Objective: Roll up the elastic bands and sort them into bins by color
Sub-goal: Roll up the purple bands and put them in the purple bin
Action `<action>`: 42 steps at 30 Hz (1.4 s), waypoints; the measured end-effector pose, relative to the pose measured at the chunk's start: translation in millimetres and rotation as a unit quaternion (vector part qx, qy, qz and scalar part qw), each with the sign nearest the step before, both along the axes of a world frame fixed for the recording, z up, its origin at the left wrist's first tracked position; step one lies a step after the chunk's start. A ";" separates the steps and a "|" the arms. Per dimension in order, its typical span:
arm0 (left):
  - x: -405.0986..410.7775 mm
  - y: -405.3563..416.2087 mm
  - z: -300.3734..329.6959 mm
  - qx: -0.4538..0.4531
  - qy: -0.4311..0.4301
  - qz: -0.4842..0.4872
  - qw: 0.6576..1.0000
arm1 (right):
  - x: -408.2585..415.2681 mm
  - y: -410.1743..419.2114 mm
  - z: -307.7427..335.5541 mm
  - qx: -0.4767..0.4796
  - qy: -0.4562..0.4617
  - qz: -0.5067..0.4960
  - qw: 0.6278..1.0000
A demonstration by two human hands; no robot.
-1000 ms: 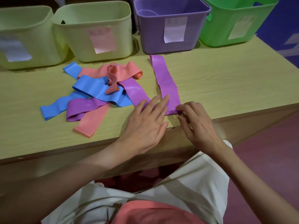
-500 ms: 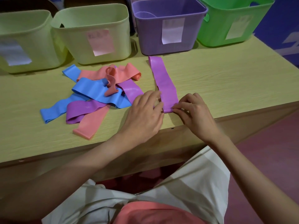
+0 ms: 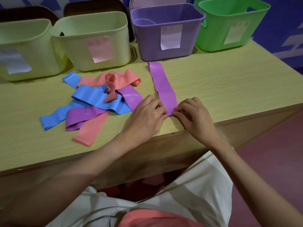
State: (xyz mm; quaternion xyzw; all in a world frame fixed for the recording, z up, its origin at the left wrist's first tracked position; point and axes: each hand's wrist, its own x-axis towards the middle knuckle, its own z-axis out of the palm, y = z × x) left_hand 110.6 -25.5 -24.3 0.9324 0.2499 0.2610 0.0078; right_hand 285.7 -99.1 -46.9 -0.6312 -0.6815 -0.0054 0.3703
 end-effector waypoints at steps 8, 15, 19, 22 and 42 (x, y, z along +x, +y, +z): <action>4.5 -2.2 1.8 0.033 0.038 0.017 0.999 | 8.5 8.1 -6.6 0.030 -0.018 -0.004 0.999; 13.1 6.2 1.3 0.016 0.053 0.019 0.998 | 8.3 9.0 -3.9 0.006 -0.020 0.011 1.000; 13.0 7.6 3.1 -0.047 0.035 0.023 0.998 | 1.8 8.7 -4.8 -0.001 -0.002 -0.013 1.000; 8.8 11.6 10.1 -0.126 0.020 0.026 0.991 | -4.6 5.6 -2.2 0.008 0.039 -0.007 0.999; -30.7 11.6 96.4 -0.514 -0.108 -0.016 0.851 | -35.8 3.8 63.9 0.035 0.224 0.105 0.968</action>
